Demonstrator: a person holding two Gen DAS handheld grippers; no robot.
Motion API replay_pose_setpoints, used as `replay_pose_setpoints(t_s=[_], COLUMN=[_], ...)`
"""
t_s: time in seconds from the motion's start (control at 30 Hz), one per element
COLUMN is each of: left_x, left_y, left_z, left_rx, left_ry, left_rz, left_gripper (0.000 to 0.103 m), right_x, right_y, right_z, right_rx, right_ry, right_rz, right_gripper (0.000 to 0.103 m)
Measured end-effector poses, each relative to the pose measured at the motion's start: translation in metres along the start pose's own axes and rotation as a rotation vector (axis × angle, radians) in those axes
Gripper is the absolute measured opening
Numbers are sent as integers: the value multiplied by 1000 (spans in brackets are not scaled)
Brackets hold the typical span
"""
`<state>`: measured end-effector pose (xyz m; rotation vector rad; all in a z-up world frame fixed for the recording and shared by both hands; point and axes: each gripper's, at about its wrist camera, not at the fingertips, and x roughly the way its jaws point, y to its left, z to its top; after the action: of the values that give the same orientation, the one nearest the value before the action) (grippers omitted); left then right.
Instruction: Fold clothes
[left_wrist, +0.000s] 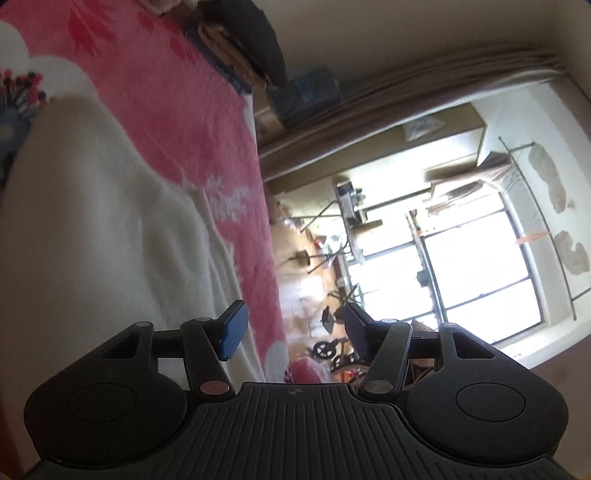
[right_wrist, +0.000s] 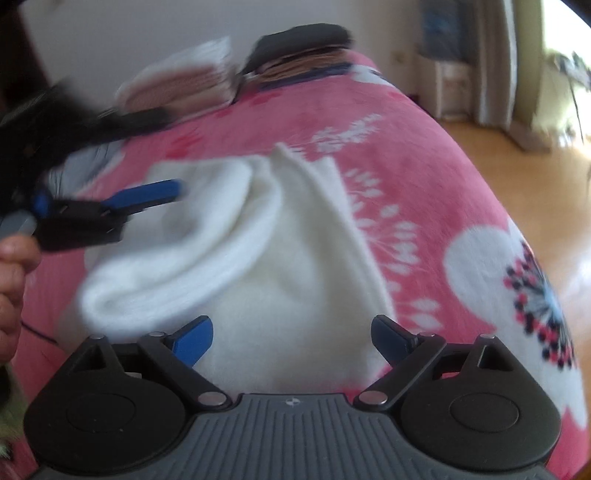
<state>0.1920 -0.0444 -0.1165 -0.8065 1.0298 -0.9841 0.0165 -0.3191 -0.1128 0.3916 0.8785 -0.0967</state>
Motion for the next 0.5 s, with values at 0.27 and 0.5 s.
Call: replay_pose_setpoints(t_s=[0.27, 0.5], left_x=[-77, -99], left_y=[0, -11], left_z=[-18, -70], left_rx=[181, 422], left_ry=[-88, -26], left_rz=[185, 339], left_gripper=[58, 61], right_x=[-32, -68], right_y=[-37, 21], right_z=[15, 29], right_rx=[91, -517], right_ry=[-106, -318], right_rz=[-13, -303], right_gripper=[73, 74])
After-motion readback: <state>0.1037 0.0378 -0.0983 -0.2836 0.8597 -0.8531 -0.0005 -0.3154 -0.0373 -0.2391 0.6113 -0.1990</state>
